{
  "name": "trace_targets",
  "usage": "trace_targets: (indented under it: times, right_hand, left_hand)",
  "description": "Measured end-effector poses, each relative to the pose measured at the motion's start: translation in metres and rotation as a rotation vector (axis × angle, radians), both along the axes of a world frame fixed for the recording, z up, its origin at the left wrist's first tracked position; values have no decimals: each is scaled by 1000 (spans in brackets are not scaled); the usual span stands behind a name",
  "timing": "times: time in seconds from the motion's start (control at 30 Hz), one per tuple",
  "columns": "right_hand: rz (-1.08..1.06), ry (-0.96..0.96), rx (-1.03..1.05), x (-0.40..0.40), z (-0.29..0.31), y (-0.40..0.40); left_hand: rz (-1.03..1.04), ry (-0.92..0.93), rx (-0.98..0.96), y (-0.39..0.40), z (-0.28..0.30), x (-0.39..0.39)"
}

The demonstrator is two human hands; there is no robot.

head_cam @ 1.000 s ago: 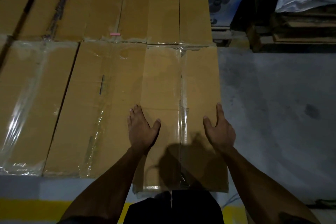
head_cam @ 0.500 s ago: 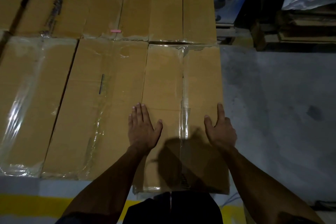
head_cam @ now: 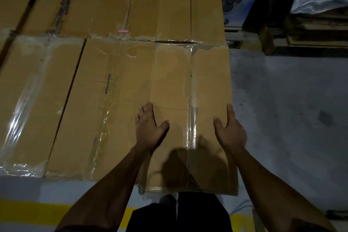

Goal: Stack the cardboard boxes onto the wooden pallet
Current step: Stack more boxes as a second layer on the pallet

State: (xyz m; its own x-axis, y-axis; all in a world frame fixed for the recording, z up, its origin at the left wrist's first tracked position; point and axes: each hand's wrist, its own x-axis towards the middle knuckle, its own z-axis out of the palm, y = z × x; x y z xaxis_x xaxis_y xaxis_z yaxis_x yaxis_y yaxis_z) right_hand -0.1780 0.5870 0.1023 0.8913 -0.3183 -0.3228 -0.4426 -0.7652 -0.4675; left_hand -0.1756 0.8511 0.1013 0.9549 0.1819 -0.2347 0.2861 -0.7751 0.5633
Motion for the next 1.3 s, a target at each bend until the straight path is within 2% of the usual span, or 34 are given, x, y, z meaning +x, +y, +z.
trace_targets:
  times: [0.07, 0.23, 0.4, 0.8, 0.97, 1.3]
  right_hand:
    - [7, 10, -8, -1, 0, 0]
    - [15, 41, -34, 2, -2, 2]
    - [16, 48, -50, 4, -3, 5]
    - [25, 125, -82, 6, 4, 5]
    - [155, 236, -101, -13, 17, 5]
    - [435, 362, -213, -144, 27, 15]
  left_hand:
    - [-35, 8, 37, 2, 0, -1]
    - [-201, 61, 285, 6, -11, -5]
    - [-204, 73, 349, 4, -17, -4]
    - [-214, 153, 347, 1, -11, -2]
    - [-302, 270, 332, 11, 11, 0]
    - [-440, 307, 321, 37, 22, -136]
